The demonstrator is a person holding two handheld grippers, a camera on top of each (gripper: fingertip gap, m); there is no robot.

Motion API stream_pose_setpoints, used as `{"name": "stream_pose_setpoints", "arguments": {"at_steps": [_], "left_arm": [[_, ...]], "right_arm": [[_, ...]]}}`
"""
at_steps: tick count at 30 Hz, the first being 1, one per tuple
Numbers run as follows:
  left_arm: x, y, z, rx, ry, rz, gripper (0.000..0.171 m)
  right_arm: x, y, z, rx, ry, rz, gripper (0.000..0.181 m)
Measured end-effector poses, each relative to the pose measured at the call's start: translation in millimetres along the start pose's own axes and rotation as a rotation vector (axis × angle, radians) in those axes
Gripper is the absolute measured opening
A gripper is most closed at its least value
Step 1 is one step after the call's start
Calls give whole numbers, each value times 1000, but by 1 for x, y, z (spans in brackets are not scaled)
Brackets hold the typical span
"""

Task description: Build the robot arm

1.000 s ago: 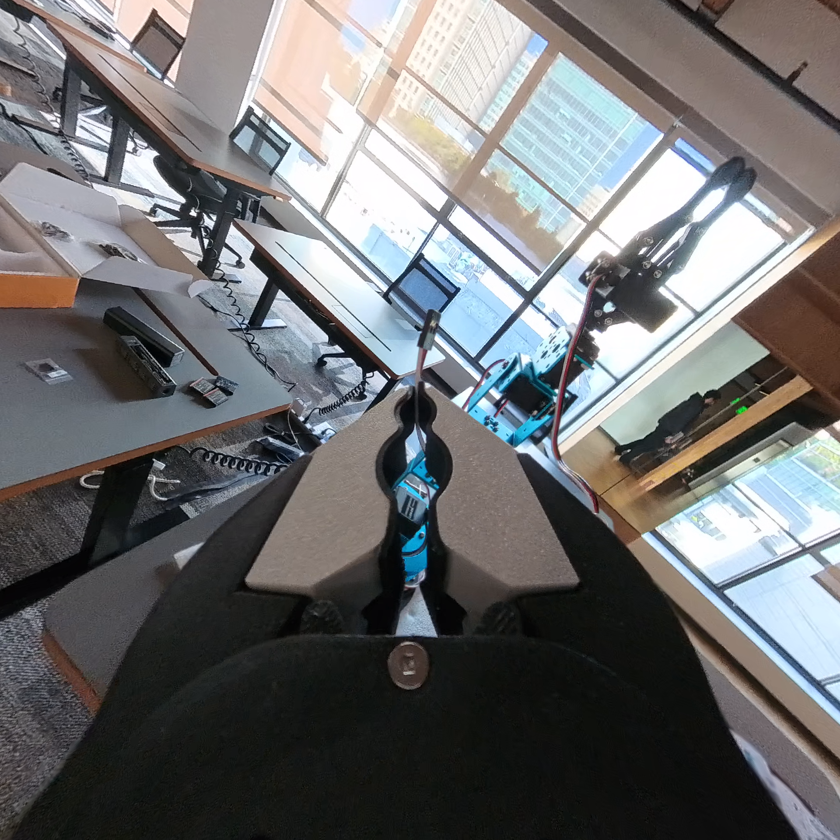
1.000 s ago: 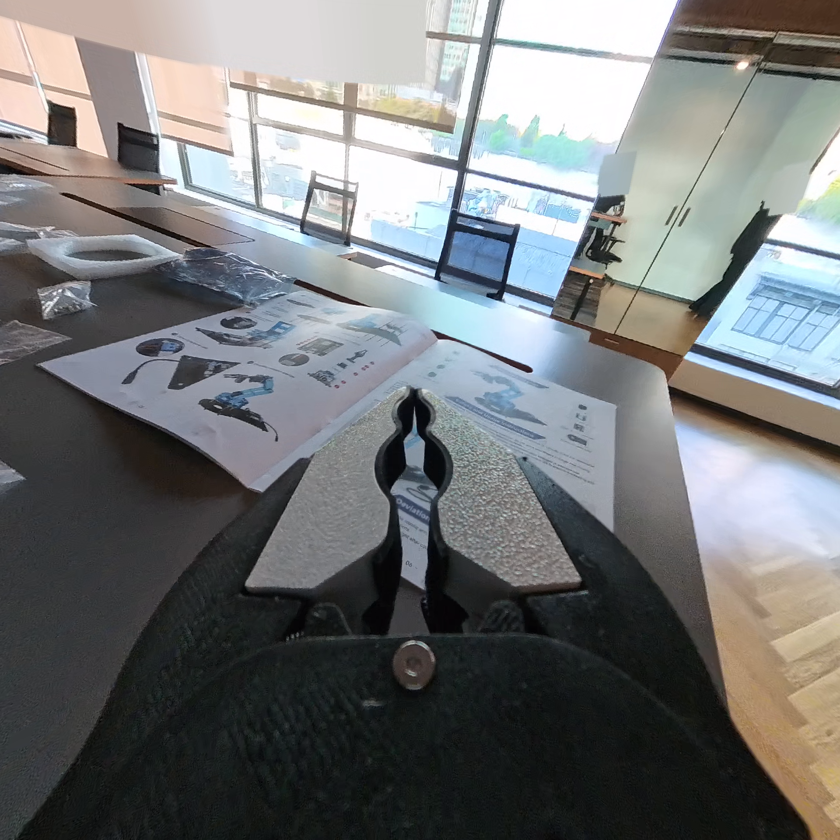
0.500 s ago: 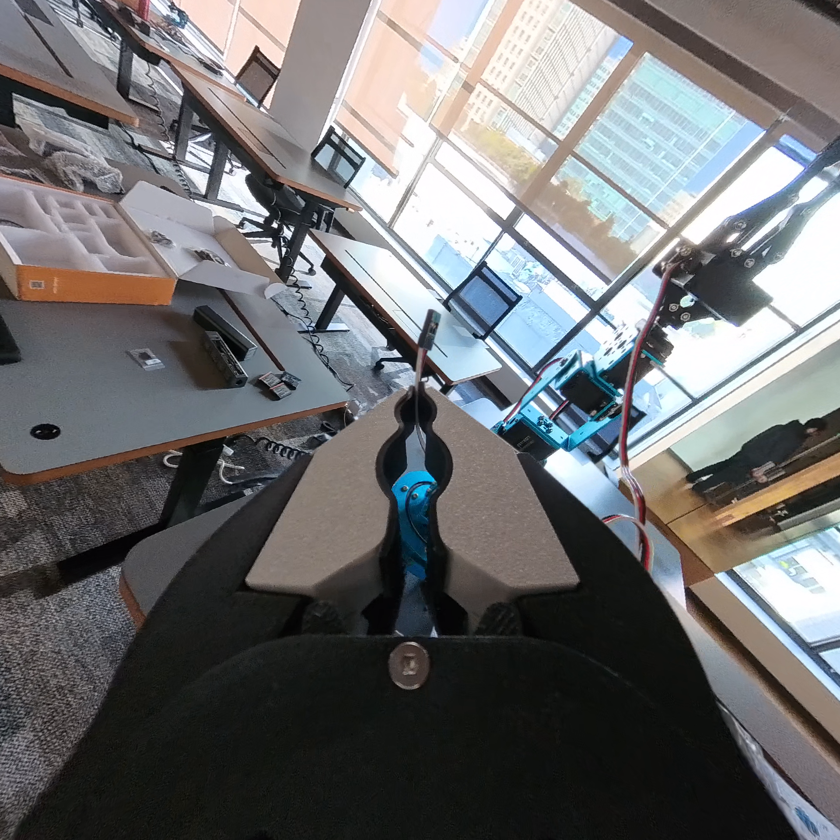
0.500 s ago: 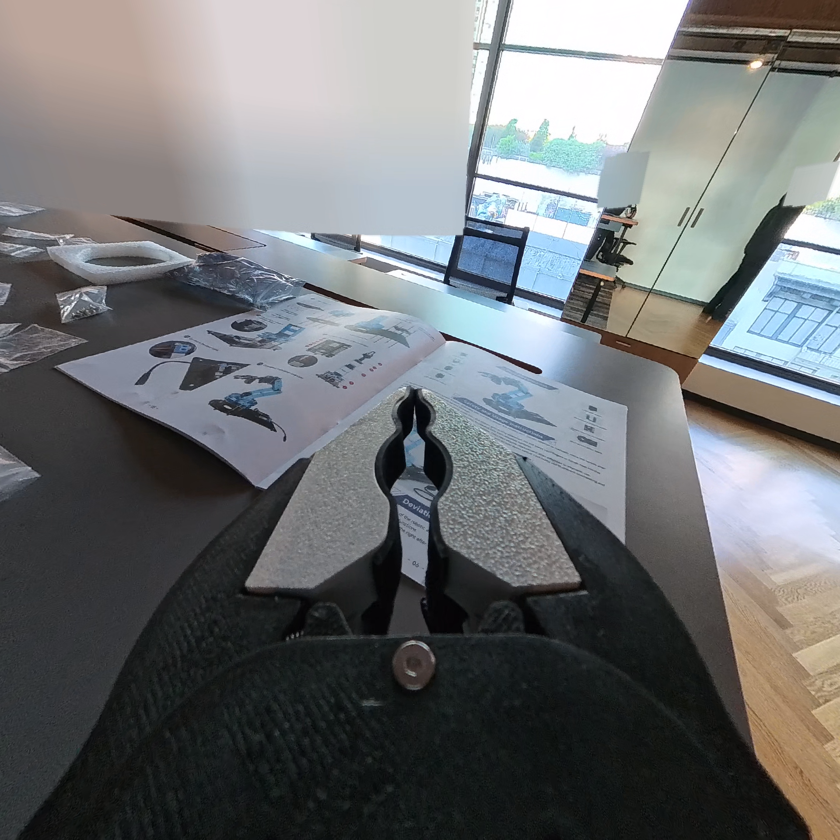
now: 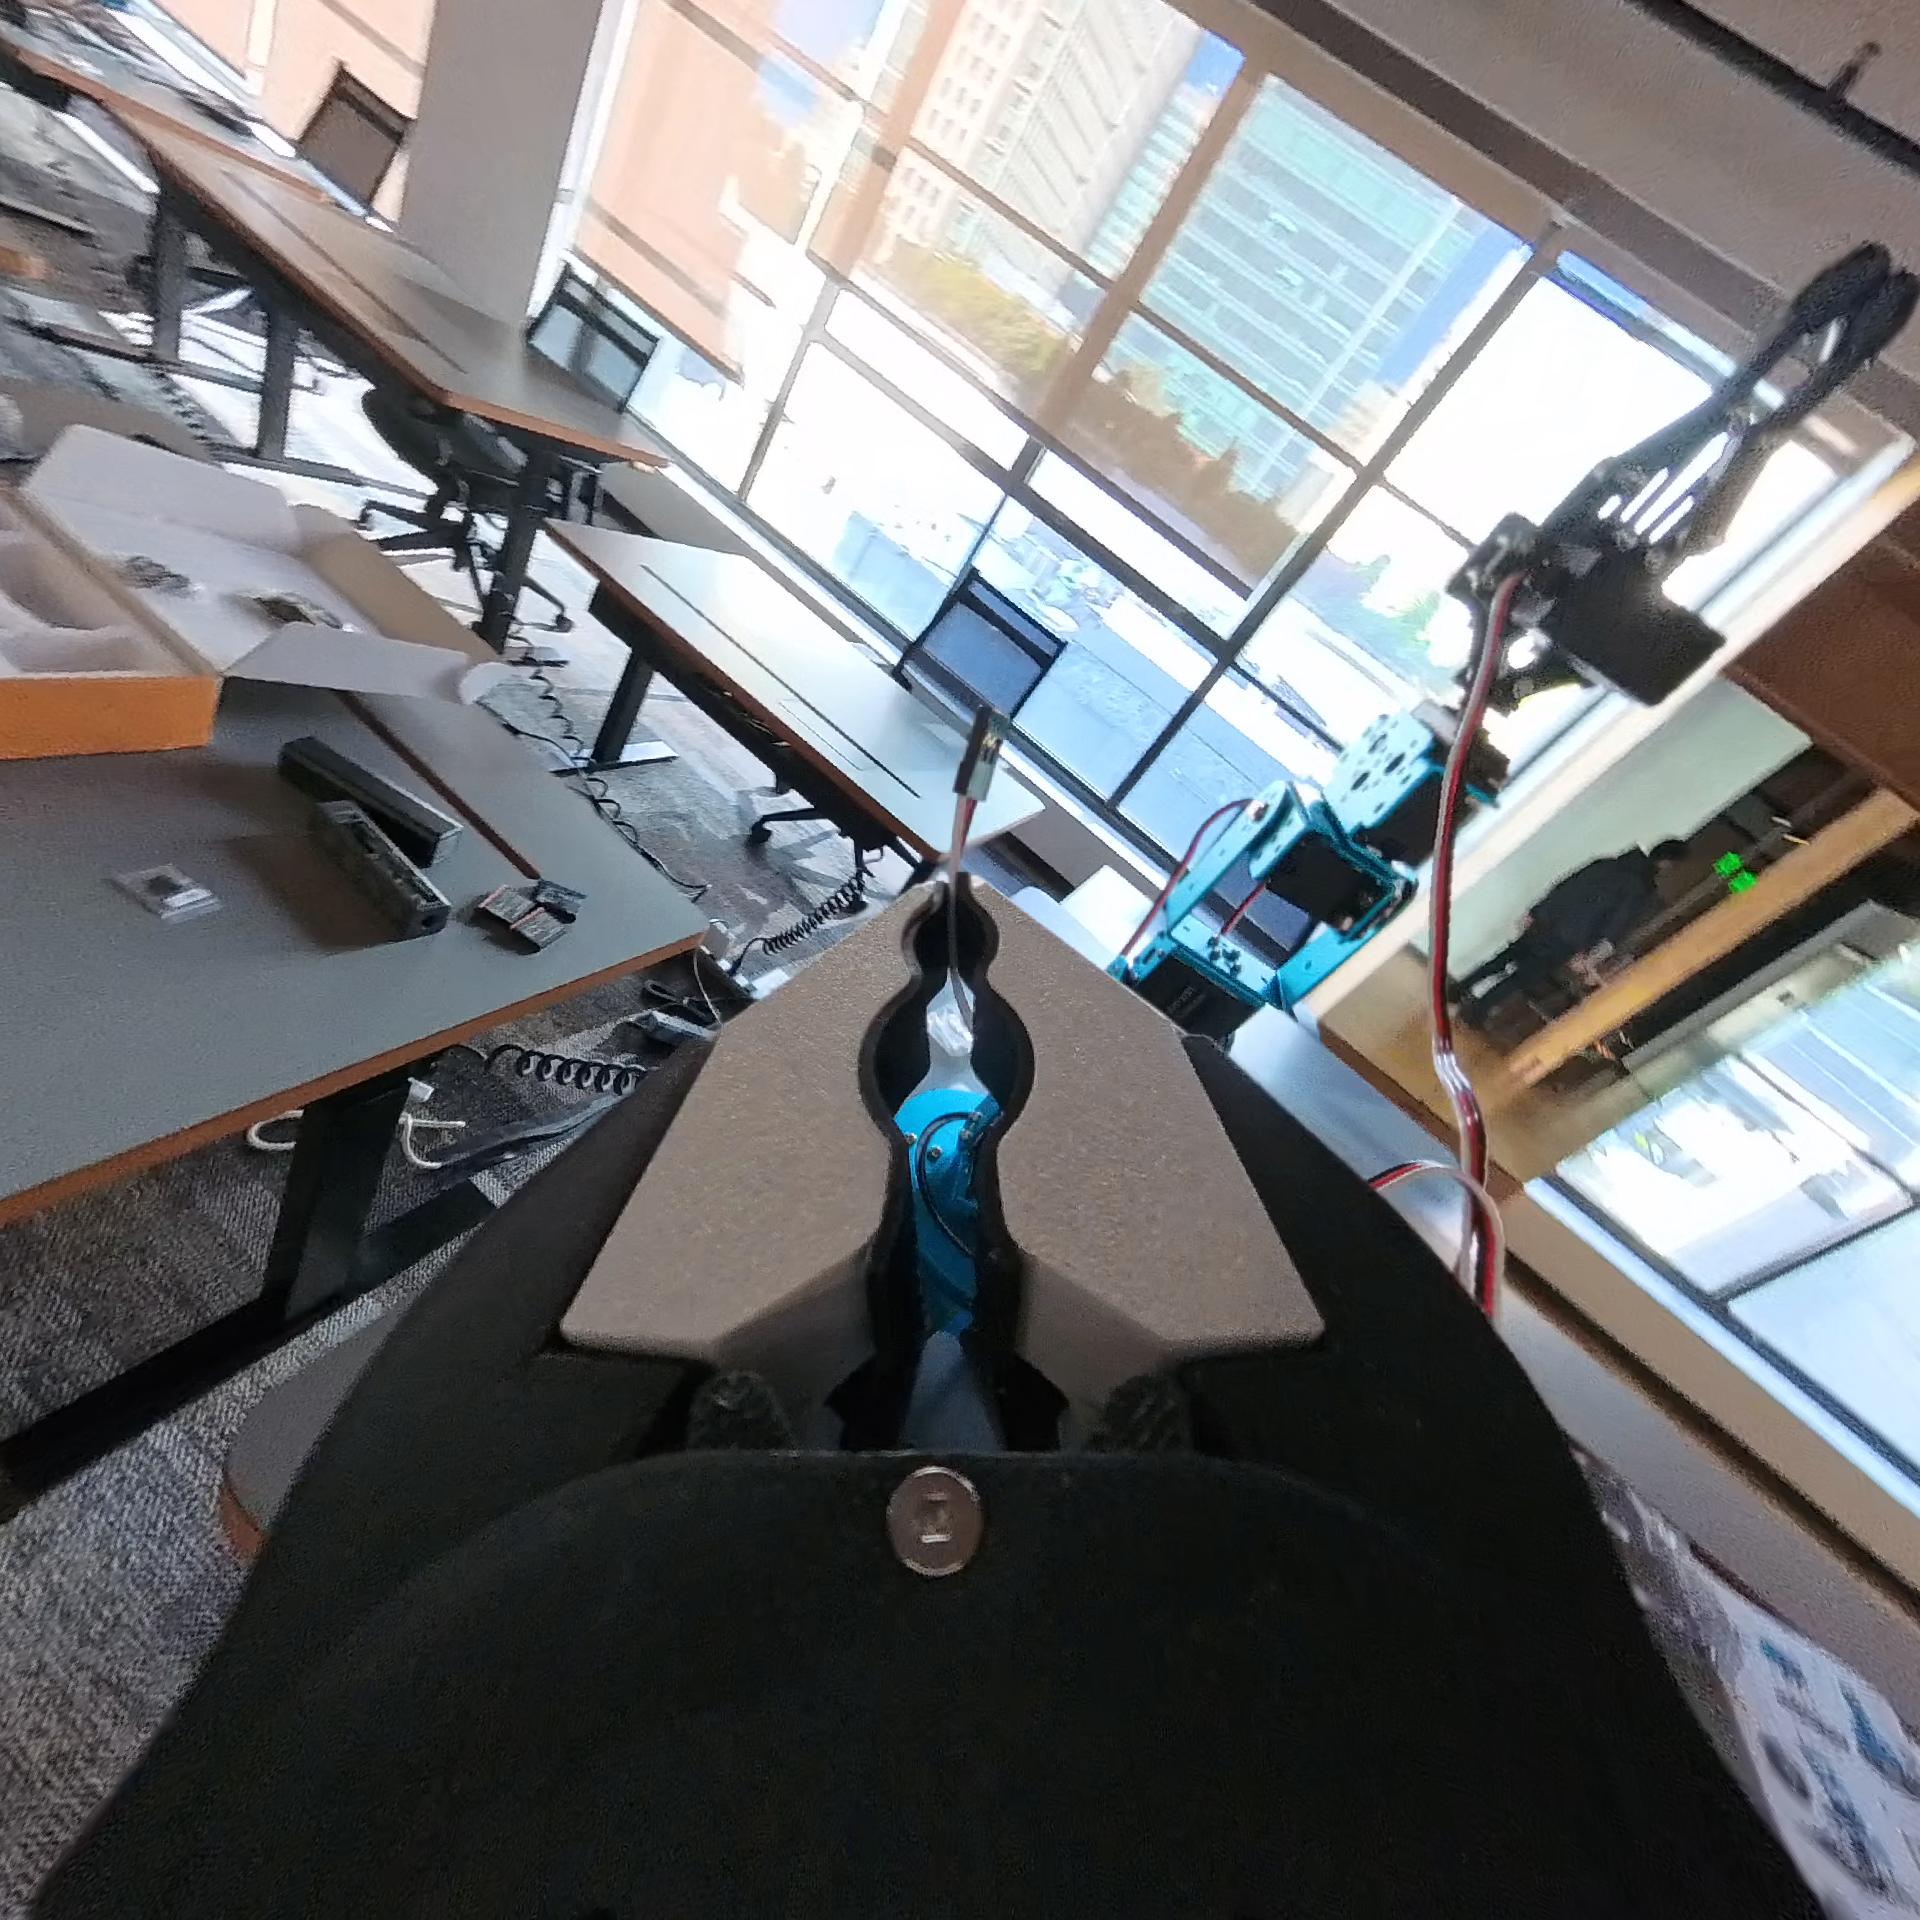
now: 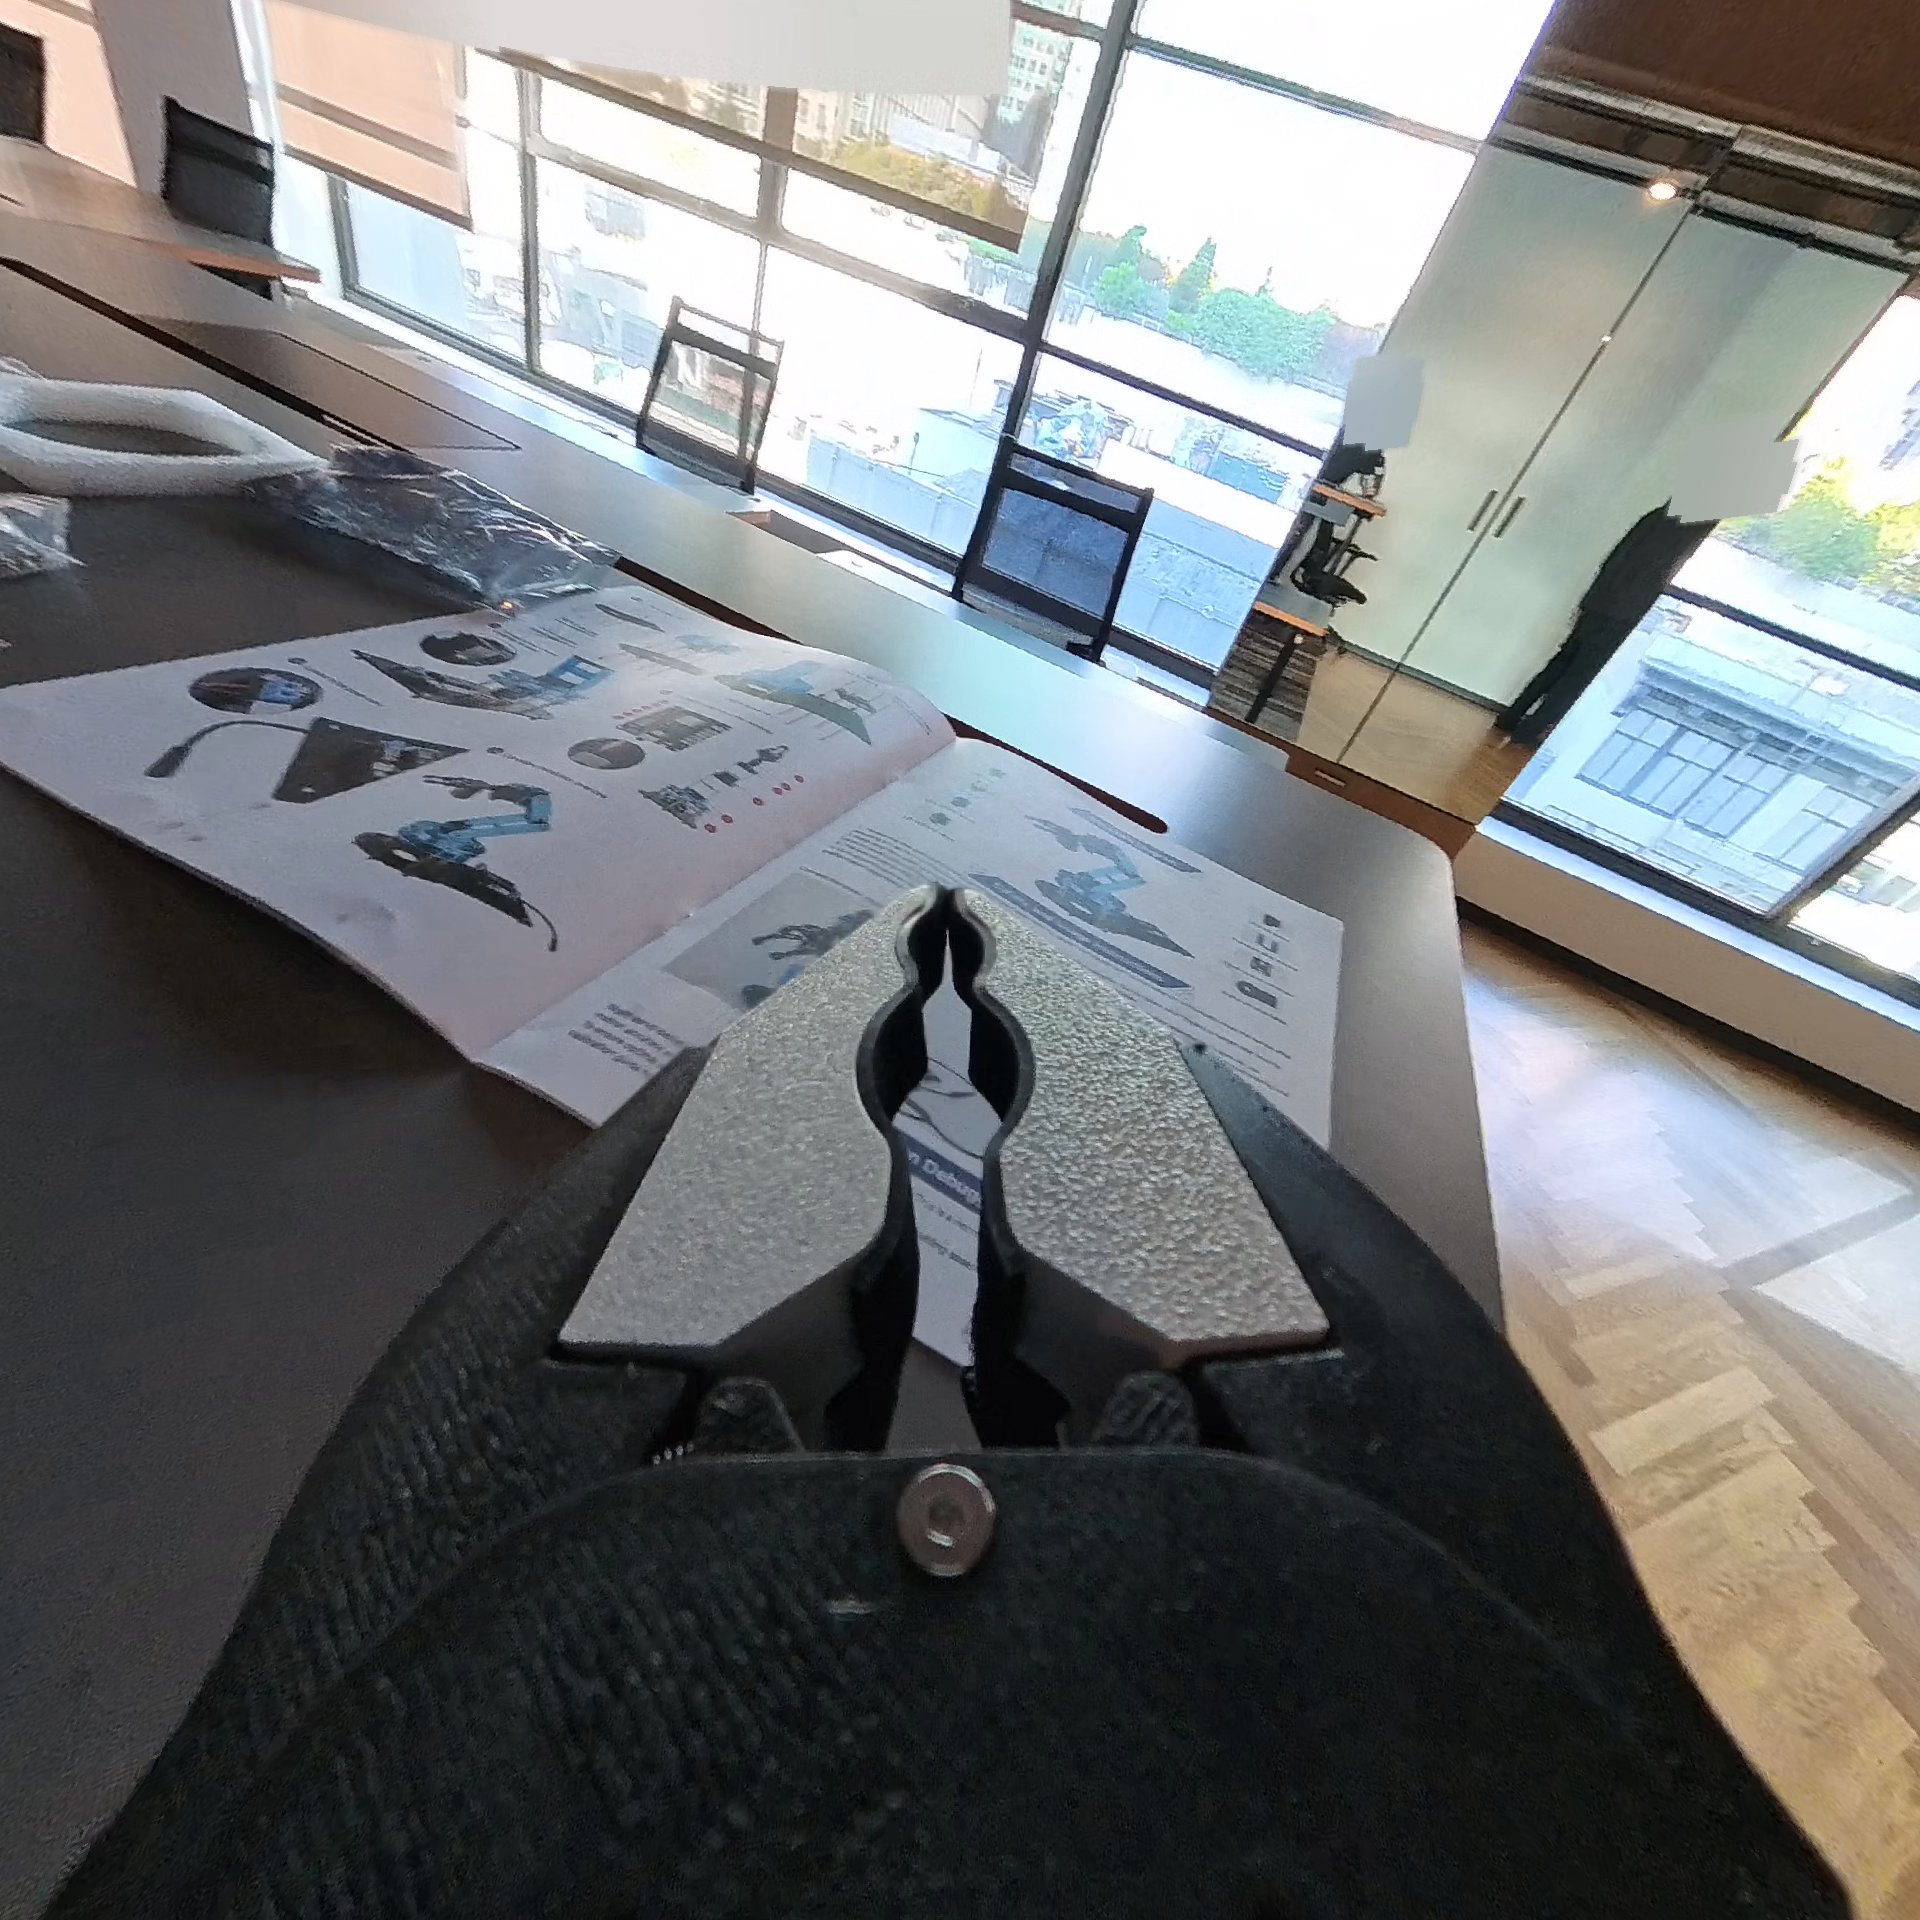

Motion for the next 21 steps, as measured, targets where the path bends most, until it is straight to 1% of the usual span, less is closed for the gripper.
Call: {"name": "stream_pose_setpoints", "arguments": {"at_steps": [3,6,9,10,11,13,15,17,19,21], "left_arm": [[-1,9,2,-30,65,-81,0],[-1,17,5,-34,132,-188,0],[1,19,13,21,271,-296,0],[2,18,18,59,324,-330,0],[1,16,23,104,374,-365,0],[-3,16,30,152,463,-433,0],[-11,20,31,156,541,-532,0],[-19,28,27,160,607,-651,0],[-25,36,18,165,655,-773,0],[-31,46,6,163,674,-854,0]], "right_arm": [[5,-1,-2,-34,-32,-69,0],[4,-1,0,-84,-129,-156,0],[-7,0,7,-142,-288,-243,0],[-13,1,11,-176,-310,-283,0],[-25,3,19,-194,-295,-316,0],[-69,10,58,-142,-256,-320,0],[-129,19,103,-60,-255,-328,0],[-200,35,139,-12,-233,-302,0],[-280,58,169,8,-213,-238,0],[-359,83,197,46,-209,-190,0]]}}
Point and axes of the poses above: each gripper's, where its closed fingertips meet, y out along the fingers, z out of its top, x = y × z across the jaws, the point moved 4 cm from there along -y, back along the fingers, and after that the axes turned 14 degrees about z, right-handed, at the moved point
